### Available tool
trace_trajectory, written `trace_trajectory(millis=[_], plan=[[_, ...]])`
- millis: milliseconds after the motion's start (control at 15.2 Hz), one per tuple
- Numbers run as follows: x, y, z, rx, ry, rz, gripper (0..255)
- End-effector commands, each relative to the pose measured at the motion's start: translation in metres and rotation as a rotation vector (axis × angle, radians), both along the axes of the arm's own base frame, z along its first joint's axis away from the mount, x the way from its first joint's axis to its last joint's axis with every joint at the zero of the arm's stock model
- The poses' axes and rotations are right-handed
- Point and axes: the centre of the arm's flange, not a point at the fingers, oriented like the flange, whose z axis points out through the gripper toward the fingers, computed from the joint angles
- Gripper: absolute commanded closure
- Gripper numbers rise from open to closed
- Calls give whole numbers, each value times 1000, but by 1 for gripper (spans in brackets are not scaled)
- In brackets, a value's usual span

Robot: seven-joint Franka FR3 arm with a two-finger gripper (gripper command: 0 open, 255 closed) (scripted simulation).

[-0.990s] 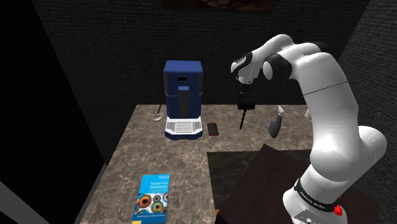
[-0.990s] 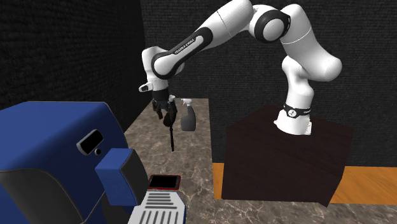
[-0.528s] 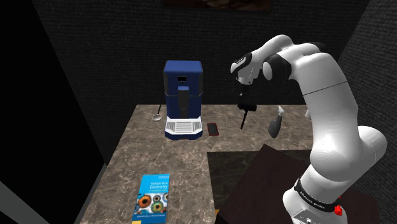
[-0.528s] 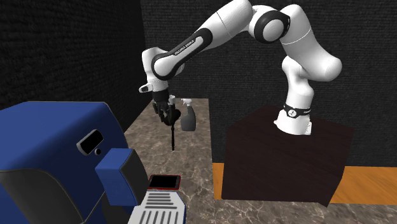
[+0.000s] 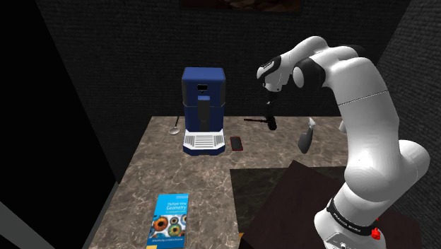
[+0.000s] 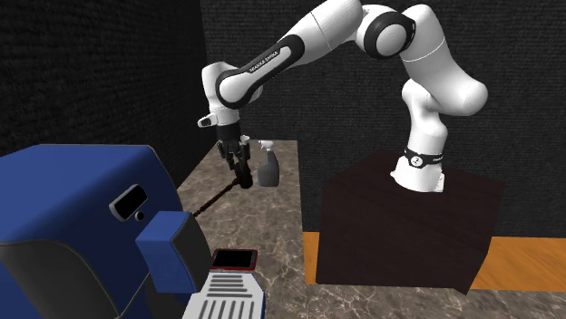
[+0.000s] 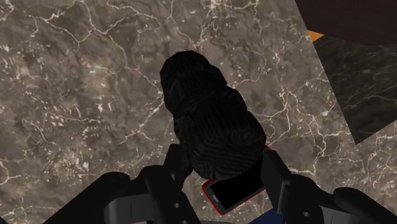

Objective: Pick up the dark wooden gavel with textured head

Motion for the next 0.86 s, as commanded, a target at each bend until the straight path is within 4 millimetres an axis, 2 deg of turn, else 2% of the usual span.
trace_trajectory(millis=[0,660,792], plan=[[1,0,11,0,0,0,255],[1,0,64,0,0,0,255],[1,0,65,0,0,0,255]])
